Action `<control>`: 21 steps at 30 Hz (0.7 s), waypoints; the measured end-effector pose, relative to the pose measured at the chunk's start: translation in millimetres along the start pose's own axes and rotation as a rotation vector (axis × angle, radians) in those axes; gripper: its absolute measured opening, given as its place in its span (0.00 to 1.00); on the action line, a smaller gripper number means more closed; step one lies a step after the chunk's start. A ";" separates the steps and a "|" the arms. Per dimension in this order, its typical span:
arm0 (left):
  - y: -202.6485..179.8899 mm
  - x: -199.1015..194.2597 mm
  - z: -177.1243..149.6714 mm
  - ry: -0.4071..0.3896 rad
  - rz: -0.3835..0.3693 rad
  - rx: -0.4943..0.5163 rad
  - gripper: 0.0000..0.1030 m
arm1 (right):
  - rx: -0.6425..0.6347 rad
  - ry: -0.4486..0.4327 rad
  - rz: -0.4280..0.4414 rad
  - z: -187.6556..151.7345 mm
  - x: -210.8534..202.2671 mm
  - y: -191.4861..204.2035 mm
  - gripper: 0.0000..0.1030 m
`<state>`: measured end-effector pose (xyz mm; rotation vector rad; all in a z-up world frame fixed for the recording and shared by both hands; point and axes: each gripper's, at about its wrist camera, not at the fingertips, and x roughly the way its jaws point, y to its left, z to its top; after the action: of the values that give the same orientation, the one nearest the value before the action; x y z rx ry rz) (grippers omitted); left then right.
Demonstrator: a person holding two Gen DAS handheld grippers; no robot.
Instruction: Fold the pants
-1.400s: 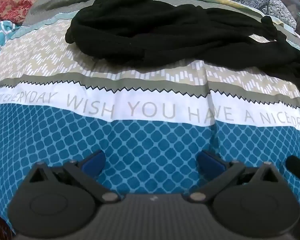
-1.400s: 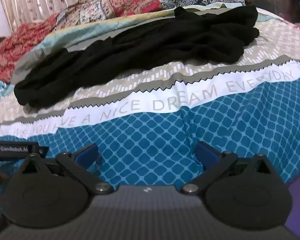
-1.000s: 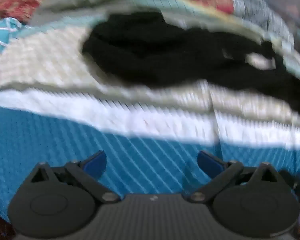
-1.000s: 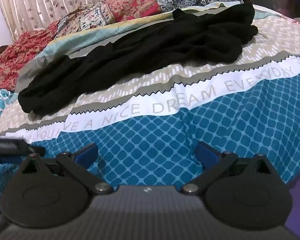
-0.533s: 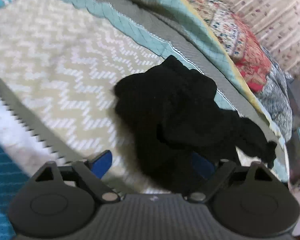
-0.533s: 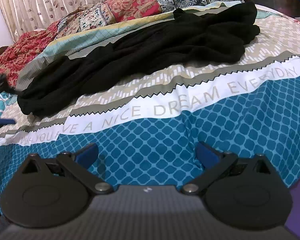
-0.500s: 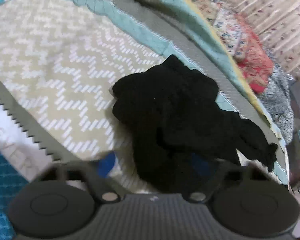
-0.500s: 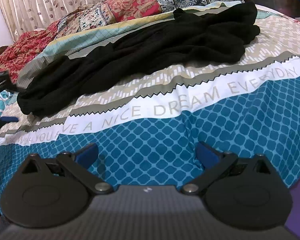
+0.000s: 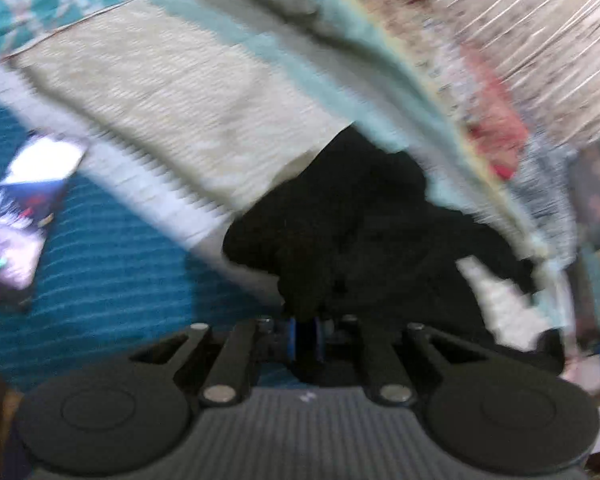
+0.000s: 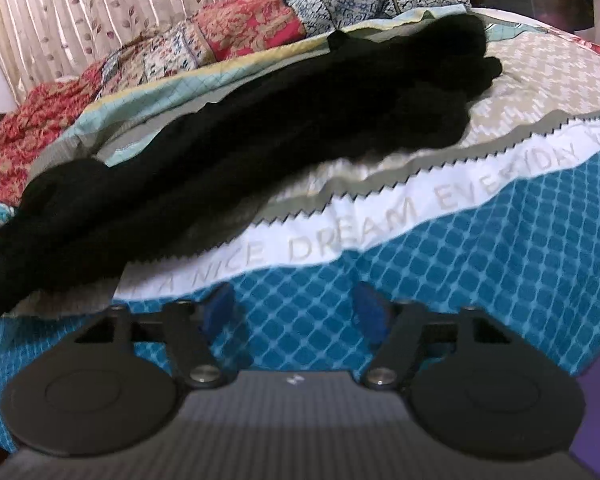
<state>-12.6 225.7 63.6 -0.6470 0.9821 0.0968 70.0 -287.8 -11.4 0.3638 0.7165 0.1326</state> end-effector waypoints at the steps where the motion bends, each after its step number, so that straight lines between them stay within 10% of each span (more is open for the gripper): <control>1: 7.5 10.9 -6.9 0.041 0.025 -0.022 0.08 | 0.016 -0.011 -0.007 6.7 -2.3 -5.4 0.55; 11: 11.0 47.2 -15.8 0.102 0.066 -0.054 0.09 | 0.071 -0.281 -0.293 144.7 -25.2 -88.2 0.58; 18: 10.3 41.5 -11.1 0.111 0.054 -0.074 0.09 | -0.063 -0.007 -0.357 235.0 92.1 -96.3 0.82; 19: 6.5 40.4 -3.2 0.107 0.046 -0.072 0.09 | -0.067 0.042 -0.383 236.2 108.4 -97.6 0.78; 21: -5.4 34.6 20.6 0.075 0.023 -0.059 0.08 | -0.037 0.129 -0.422 242.2 133.5 -104.6 0.10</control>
<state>24.3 225.5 46.5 -0.6980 1.0627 0.1225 330.0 -420.5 35.8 0.1634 0.9027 -0.2313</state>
